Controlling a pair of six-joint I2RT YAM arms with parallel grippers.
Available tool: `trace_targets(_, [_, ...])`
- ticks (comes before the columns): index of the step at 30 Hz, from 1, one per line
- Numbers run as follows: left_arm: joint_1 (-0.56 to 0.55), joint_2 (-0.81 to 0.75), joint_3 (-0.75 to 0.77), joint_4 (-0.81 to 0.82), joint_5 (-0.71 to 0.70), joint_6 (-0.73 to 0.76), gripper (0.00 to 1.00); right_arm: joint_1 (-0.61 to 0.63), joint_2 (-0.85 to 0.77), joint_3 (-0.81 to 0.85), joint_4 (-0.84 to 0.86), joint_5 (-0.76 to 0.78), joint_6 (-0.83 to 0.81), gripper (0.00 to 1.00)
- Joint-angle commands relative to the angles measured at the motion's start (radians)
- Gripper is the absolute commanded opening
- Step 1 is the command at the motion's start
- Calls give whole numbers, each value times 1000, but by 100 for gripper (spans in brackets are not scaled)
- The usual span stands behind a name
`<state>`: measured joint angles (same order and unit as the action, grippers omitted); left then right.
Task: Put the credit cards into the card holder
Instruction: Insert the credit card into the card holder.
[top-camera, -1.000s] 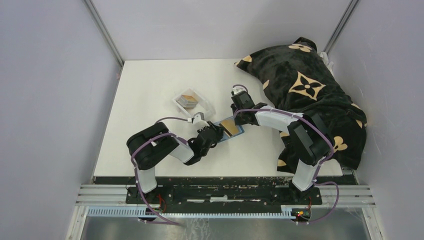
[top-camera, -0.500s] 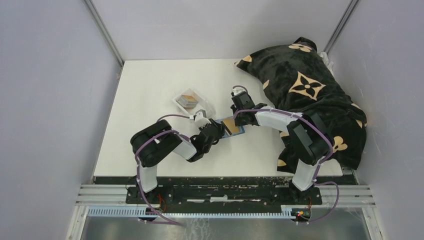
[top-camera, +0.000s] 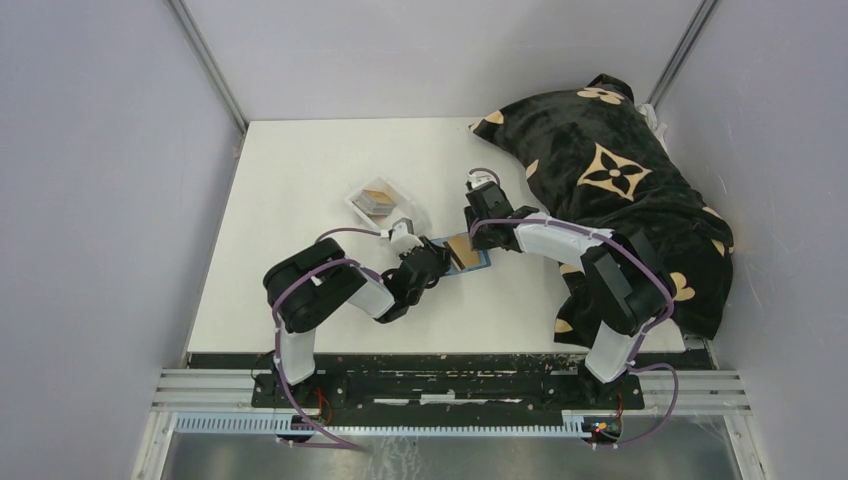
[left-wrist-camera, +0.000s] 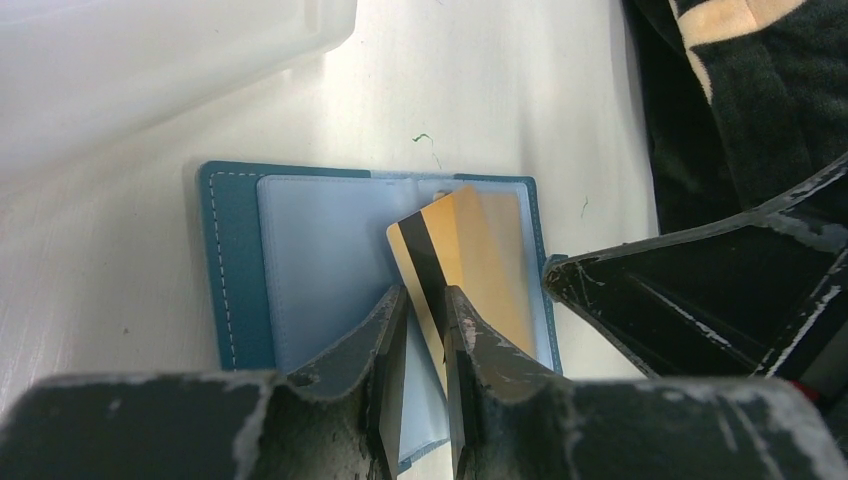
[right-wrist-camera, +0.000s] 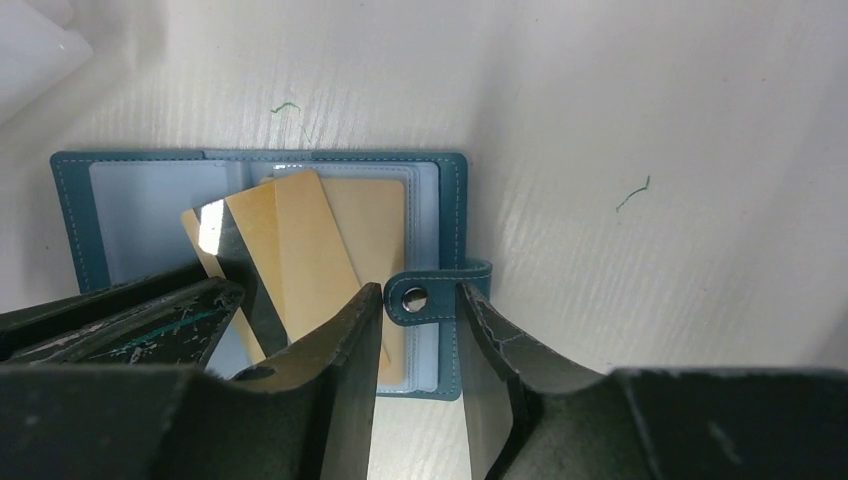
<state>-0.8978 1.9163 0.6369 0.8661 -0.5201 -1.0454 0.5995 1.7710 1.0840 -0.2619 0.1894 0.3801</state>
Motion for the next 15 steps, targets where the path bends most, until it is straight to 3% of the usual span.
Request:
trace_targets(1, [7, 4, 14, 21, -8, 58, 27, -10, -60, 15, 28, 49, 1, 39])
trace_targets(15, [11, -17, 19, 19, -13, 95, 27, -82, 45, 99, 30, 8, 11, 23])
